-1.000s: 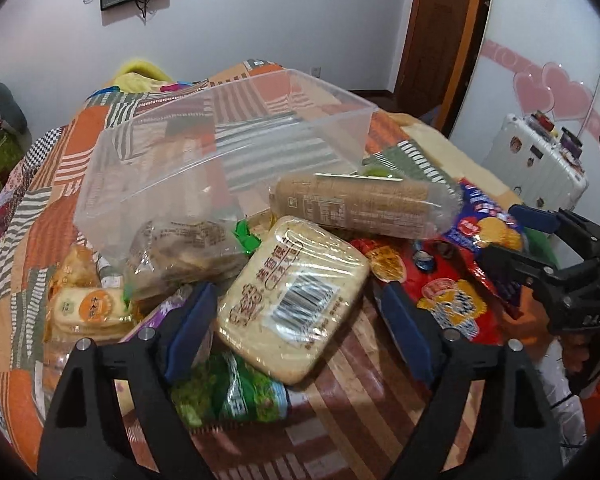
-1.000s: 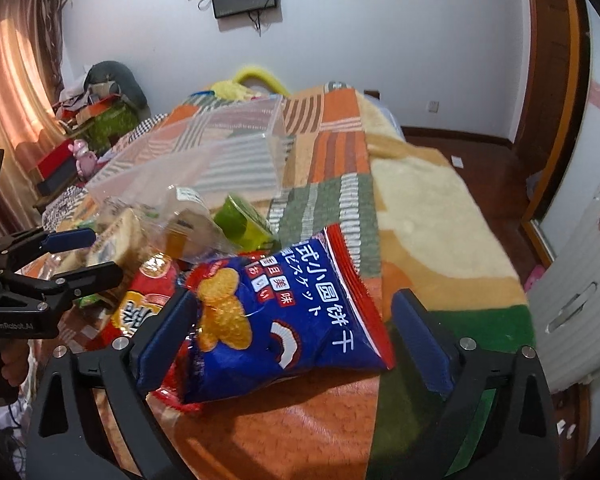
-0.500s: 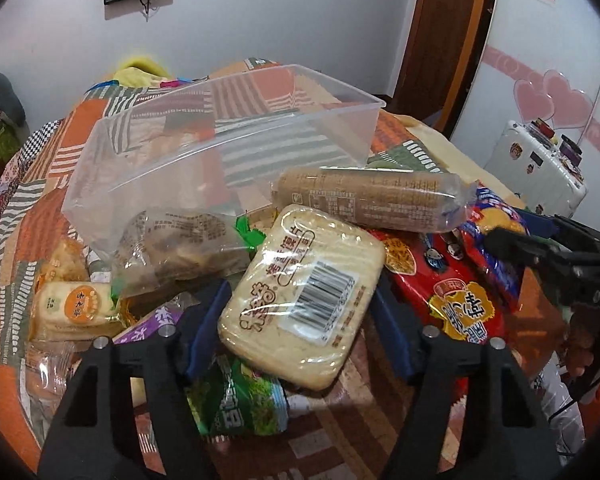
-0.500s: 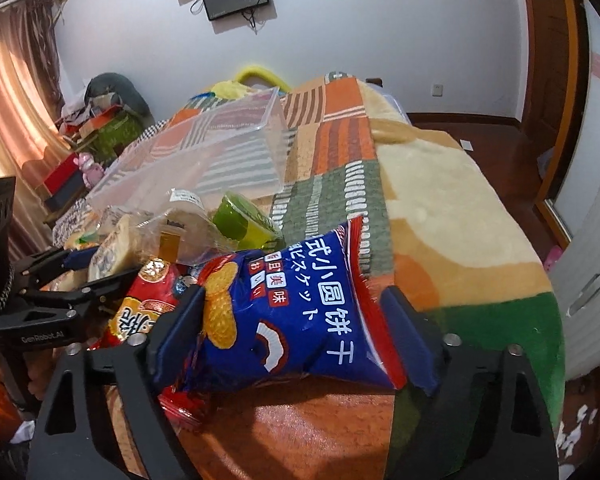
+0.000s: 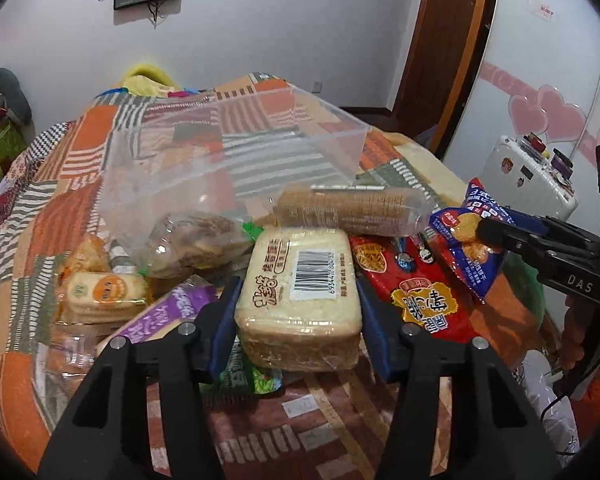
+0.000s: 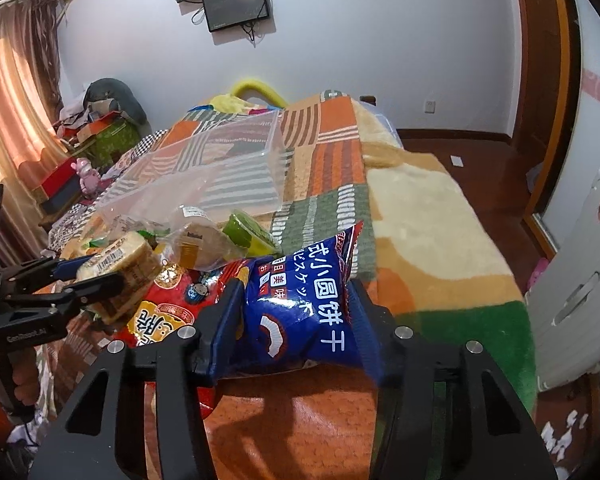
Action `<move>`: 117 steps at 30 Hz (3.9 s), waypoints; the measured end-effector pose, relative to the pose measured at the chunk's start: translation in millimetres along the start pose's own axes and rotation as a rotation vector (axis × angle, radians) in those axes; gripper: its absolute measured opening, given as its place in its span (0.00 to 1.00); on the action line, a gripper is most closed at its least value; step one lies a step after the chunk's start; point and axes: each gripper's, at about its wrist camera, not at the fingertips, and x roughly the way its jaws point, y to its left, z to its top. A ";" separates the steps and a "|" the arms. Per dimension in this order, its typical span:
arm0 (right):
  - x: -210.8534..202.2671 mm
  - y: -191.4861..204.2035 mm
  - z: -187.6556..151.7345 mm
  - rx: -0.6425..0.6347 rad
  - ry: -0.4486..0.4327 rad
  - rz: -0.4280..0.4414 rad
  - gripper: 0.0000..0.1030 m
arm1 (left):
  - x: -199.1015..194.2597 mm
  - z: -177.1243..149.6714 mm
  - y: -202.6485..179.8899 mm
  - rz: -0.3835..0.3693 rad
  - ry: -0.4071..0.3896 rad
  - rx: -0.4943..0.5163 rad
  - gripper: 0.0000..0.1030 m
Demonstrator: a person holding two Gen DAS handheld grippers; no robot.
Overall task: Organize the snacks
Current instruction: 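Grasp the blue biscuit bag with the right tool while the left grasps the bread cake, then drop the blue bag into the clear box with the right tool while the left drops the cake, then grasp the red snack bag with the right tool while the left grasps a pastry bag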
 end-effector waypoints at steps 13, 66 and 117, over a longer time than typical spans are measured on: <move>-26.8 16.3 25.7 -0.021 -0.124 0.004 0.47 | -53.8 20.3 13.0 0.036 -0.121 -0.018 0.53; 91.5 75.4 107.3 -0.203 0.059 0.042 0.60 | 19.5 105.2 118.2 0.120 -0.050 -0.143 0.54; 59.2 59.2 -30.1 -0.064 0.199 0.005 0.64 | 1.6 -59.7 184.6 0.156 0.130 -0.308 0.58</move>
